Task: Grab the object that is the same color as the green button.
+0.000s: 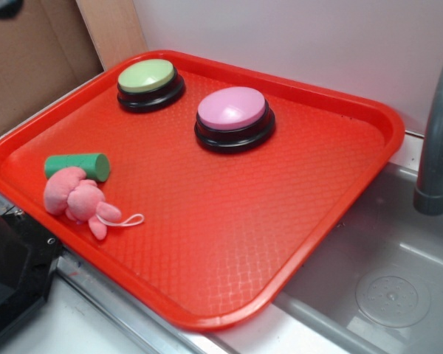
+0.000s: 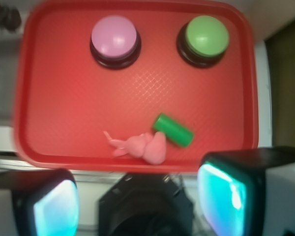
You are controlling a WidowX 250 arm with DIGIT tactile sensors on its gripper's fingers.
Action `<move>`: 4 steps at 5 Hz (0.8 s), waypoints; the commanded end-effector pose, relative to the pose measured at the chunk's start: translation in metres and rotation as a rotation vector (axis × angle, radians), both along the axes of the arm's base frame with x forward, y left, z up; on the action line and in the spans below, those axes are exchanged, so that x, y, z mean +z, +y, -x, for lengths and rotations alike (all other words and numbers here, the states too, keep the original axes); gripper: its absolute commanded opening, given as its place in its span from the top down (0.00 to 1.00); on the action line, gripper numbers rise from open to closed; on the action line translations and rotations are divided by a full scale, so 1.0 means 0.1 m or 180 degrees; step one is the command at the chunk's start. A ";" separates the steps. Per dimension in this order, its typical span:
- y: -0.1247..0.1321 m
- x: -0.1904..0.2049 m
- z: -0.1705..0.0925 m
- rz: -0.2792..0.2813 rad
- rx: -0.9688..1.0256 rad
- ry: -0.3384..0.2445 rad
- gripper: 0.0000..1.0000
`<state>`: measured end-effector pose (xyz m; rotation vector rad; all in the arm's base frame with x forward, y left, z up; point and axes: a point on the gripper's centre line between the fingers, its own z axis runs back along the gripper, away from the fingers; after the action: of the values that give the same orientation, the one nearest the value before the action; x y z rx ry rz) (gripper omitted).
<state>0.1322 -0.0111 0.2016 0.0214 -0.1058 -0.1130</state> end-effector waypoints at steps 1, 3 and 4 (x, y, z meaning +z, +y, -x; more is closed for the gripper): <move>0.16 -0.51 -0.14 -0.0227 -0.0993 -0.0144 0.00; 0.37 -1.09 -0.14 -0.0364 -0.1946 -0.0434 0.00; 0.48 -1.27 -0.14 -0.0262 -0.2085 -0.0503 0.00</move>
<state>0.1388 0.0360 0.0694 0.0602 -0.2492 -0.7777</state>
